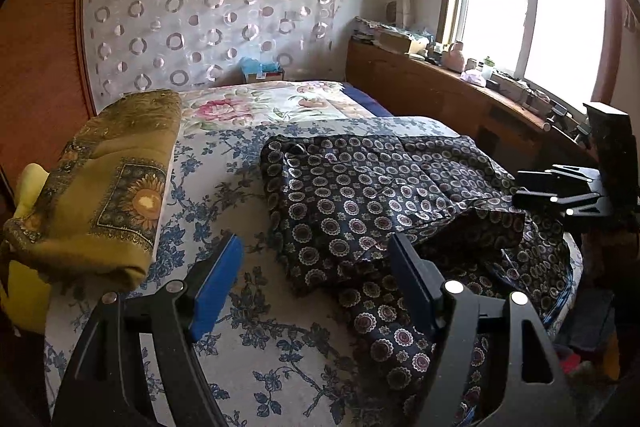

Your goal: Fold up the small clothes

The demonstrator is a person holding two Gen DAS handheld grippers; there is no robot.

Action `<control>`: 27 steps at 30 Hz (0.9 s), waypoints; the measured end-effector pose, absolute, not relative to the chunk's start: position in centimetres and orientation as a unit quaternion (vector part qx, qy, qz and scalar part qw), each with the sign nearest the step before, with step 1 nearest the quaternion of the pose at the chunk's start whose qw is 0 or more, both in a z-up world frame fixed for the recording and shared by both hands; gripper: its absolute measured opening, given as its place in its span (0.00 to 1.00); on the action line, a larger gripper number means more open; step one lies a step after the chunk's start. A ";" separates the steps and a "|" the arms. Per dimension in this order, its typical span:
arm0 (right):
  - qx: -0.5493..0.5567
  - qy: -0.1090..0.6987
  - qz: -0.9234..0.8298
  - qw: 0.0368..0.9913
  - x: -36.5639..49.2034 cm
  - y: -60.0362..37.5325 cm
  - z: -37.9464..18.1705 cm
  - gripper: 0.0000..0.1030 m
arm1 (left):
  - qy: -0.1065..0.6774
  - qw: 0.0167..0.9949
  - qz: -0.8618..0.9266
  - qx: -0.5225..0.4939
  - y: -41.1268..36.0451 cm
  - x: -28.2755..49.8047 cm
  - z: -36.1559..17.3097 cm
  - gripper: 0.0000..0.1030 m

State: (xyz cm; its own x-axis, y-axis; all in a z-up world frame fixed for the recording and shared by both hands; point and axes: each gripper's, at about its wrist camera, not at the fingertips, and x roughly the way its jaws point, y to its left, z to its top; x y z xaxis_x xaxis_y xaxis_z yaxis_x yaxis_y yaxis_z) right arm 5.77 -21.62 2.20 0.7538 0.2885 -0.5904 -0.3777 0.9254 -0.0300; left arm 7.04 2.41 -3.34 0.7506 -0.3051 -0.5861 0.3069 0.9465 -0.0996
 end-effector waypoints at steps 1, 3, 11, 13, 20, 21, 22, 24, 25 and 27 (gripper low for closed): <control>-0.080 0.303 0.188 0.931 5.8 -20.8 2.2 0.54 | 0.313 0.935 -0.164 0.002 2.5 7.1 -3.4 0.74; -0.093 0.305 0.203 0.926 5.9 -19.1 2.0 0.54 | 0.315 0.935 -0.163 0.003 2.6 7.1 -3.5 0.74; -0.151 0.331 0.243 0.899 7.8 -13.6 0.5 0.54 | 0.316 0.936 -0.158 0.000 2.9 7.0 -3.6 0.74; -0.172 0.338 0.245 0.892 8.5 -12.7 0.0 0.54 | 0.317 0.935 -0.159 0.000 2.9 7.0 -3.8 0.74; -0.205 0.361 0.222 0.883 12.3 -12.4 -1.8 0.54 | 0.321 0.933 -0.163 0.002 2.6 6.9 -4.1 0.74; -0.201 0.363 0.221 0.883 12.7 -12.4 -2.1 0.54 | 0.321 0.933 -0.163 0.002 2.6 6.9 -4.1 0.74; -0.198 0.364 0.222 0.883 13.0 -12.5 -2.2 0.54 | 0.322 0.933 -0.164 0.002 2.6 6.9 -4.1 0.74; -0.185 0.362 0.235 0.883 13.1 -12.8 -2.0 0.42 | 0.322 0.932 -0.164 0.001 2.6 6.9 -4.2 0.74; -0.179 0.361 0.241 0.883 13.0 -12.9 -2.1 0.27 | 0.322 0.932 -0.164 0.002 2.6 6.9 -4.2 0.74; -0.174 0.353 0.246 0.886 12.8 -13.4 -1.9 0.08 | 0.323 0.932 -0.164 0.002 2.5 6.9 -4.2 0.74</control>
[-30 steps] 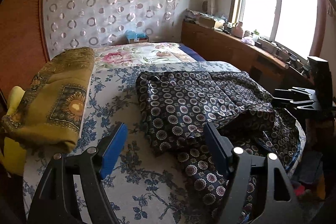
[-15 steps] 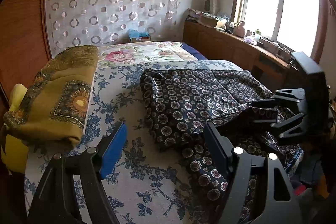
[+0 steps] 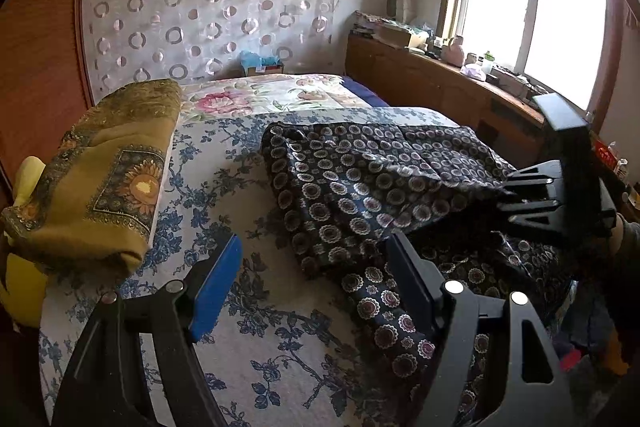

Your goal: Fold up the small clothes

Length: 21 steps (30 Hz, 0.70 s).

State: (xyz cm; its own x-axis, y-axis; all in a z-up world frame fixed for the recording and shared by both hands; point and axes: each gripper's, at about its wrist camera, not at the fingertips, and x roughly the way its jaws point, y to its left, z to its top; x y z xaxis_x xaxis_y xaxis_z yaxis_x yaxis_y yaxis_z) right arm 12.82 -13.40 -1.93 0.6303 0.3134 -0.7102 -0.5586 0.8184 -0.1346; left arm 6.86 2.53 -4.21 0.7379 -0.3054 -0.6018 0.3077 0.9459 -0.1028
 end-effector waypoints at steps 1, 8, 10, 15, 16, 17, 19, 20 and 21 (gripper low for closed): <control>-0.171 0.348 0.245 0.889 12.6 -13.6 -1.8 0.05 | 0.322 0.932 -0.165 0.002 2.5 6.8 -4.2 0.74; -0.108 0.297 0.230 0.920 8.2 -18.0 1.4 0.03 | 0.319 0.932 -0.172 0.004 2.0 6.6 -4.0 0.74; -0.090 0.289 0.220 0.927 6.6 -19.8 2.1 0.03 | 0.318 0.932 -0.174 0.005 1.8 6.5 -4.0 0.74; -0.067 0.289 0.184 0.937 4.2 -23.2 2.3 0.03 | 0.318 0.931 -0.179 0.006 1.3 6.4 -3.9 0.74; -0.063 0.293 0.174 0.938 4.0 -24.1 2.1 0.03 | 0.318 0.931 -0.180 0.006 1.2 6.4 -3.8 0.74; -0.058 0.297 0.162 0.939 3.7 -25.0 1.9 0.03 | 0.318 0.931 -0.181 0.006 1.0 6.3 -3.9 0.74; -0.046 0.306 0.146 0.940 3.5 -26.2 1.3 0.03 | 0.318 0.930 -0.182 0.007 0.9 6.3 -3.9 0.74; -0.043 0.312 0.139 0.939 3.4 -26.6 0.9 0.03 | 0.318 0.930 -0.183 0.007 0.9 6.4 -3.9 0.74; -0.046 0.321 0.133 0.937 3.6 -27.0 0.8 0.06 | 0.317 0.931 -0.183 0.008 0.8 6.3 -3.9 0.74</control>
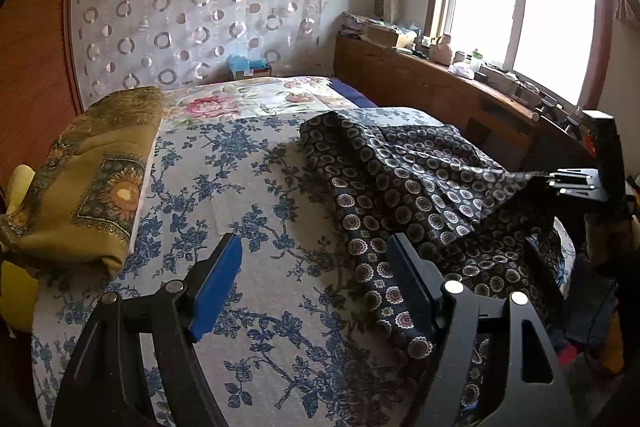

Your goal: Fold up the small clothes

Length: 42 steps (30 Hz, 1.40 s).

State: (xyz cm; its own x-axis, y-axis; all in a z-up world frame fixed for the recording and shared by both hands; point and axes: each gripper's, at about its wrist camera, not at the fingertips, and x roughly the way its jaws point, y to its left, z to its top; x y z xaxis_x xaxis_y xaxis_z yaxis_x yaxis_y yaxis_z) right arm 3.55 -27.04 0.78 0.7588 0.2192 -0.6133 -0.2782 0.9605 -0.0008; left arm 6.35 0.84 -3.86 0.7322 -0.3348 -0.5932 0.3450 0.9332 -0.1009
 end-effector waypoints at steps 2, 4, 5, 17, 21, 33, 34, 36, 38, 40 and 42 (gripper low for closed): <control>-0.052 0.336 0.118 0.933 3.6 -27.1 0.2 0.22 | 0.316 0.931 -0.183 0.008 0.8 6.3 -3.8 0.74; -0.054 0.336 0.125 0.932 3.4 -26.7 0.5 0.34 | 0.314 0.932 -0.183 0.008 0.8 6.3 -3.7 0.74; -0.056 0.333 0.128 0.932 3.1 -26.4 0.7 0.41 | 0.313 0.932 -0.182 0.008 0.7 6.2 -3.6 0.74; -0.108 0.299 0.200 0.927 2.0 -19.0 3.0 0.49 | 0.311 0.933 -0.180 0.005 0.9 6.0 -3.5 0.74; -0.140 0.324 0.238 0.905 3.5 -15.4 1.2 0.49 | 0.312 0.933 -0.177 0.005 1.1 6.0 -3.4 0.74; -0.217 0.321 0.247 0.888 5.8 -12.0 0.7 0.03 | 0.312 0.933 -0.178 0.003 1.3 6.0 -3.5 0.74; -0.213 0.313 0.246 0.892 6.4 -12.2 0.8 0.03 | 0.312 0.933 -0.178 0.003 1.4 6.0 -3.5 0.74; -0.202 0.297 0.231 0.904 7.0 -13.5 1.9 0.02 | 0.312 0.933 -0.178 0.002 1.3 6.0 -3.6 0.74; -0.192 0.286 0.210 0.915 8.0 -15.1 3.2 0.02 | 0.313 0.933 -0.179 0.003 1.3 5.9 -3.6 0.74; -0.183 0.279 0.182 0.925 9.3 -17.2 4.3 0.02 | 0.313 0.932 -0.180 0.003 1.2 5.9 -3.6 0.74; -0.176 0.274 0.147 0.934 11.3 -19.3 5.1 0.02 | 0.314 0.932 -0.182 0.004 1.0 5.9 -3.6 0.74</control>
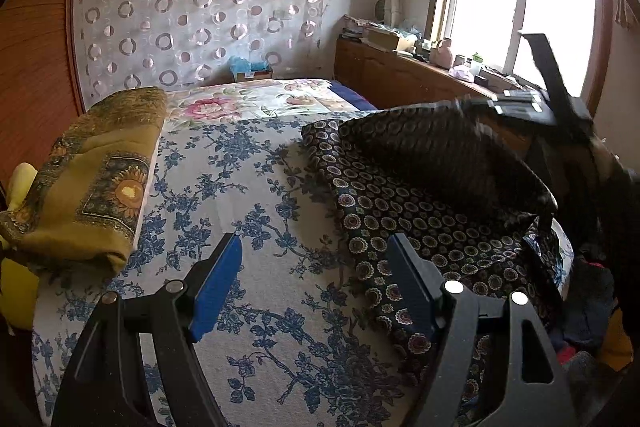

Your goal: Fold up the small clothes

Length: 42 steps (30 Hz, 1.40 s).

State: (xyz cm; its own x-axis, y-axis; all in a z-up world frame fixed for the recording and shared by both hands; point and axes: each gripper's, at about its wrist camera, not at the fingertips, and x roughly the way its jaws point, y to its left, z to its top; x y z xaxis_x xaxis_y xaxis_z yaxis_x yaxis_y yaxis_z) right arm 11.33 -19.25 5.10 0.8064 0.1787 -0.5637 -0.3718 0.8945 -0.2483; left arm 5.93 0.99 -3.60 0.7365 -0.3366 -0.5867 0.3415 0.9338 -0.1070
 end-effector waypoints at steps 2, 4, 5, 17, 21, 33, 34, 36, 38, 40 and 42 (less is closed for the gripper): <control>-0.167 0.273 0.108 0.941 13.6 -21.5 5.7 0.02 | 0.316 0.931 -0.185 0.004 0.7 5.9 -3.7 0.74; -0.143 0.279 0.066 0.947 16.2 -24.3 6.0 0.02 | 0.318 0.929 -0.186 0.006 0.5 6.0 -3.9 0.74; -0.127 0.289 0.053 0.947 17.6 -25.6 5.9 0.02 | 0.319 0.929 -0.187 0.007 0.4 6.0 -3.9 0.74; -0.052 0.323 0.054 0.943 16.6 -28.5 5.1 0.41 | 0.319 0.927 -0.198 0.009 -0.6 5.7 -4.1 0.74; -0.055 0.327 0.098 0.938 11.8 -27.6 3.7 0.41 | 0.321 0.925 -0.204 0.008 -1.0 5.8 -4.4 0.74; -0.038 0.359 0.119 0.925 2.5 -27.2 -0.2 0.41 | 0.327 0.921 -0.213 0.013 -2.1 5.4 -4.8 0.74; -0.033 0.361 0.121 0.924 2.3 -27.4 -0.4 0.41 | 0.327 0.921 -0.213 0.013 -2.1 5.5 -4.8 0.74; -0.025 0.369 0.124 0.921 2.4 -27.3 -0.6 0.41 | 0.328 0.920 -0.213 0.014 -2.3 5.4 -4.9 0.74; -0.023 0.372 0.127 0.919 2.3 -27.5 -0.8 0.41 | 0.329 0.920 -0.212 0.015 -2.4 5.4 -4.9 0.74; -0.023 0.372 0.128 0.919 2.2 -27.2 -0.9 0.41 | 0.328 0.920 -0.212 0.014 -2.4 5.4 -4.9 0.74; -0.021 0.372 0.128 0.919 2.4 -27.2 -1.2 0.41 | 0.329 0.920 -0.212 0.014 -2.4 5.4 -4.9 0.74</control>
State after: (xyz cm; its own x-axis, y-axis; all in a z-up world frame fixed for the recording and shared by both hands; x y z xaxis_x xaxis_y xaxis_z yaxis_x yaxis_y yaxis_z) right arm 2.38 -27.24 -1.19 0.6902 0.2205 -0.6892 -0.2513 0.9662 0.0574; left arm 5.37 -2.40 -4.85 0.6940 -0.3809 -0.6110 0.3999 0.9096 -0.1128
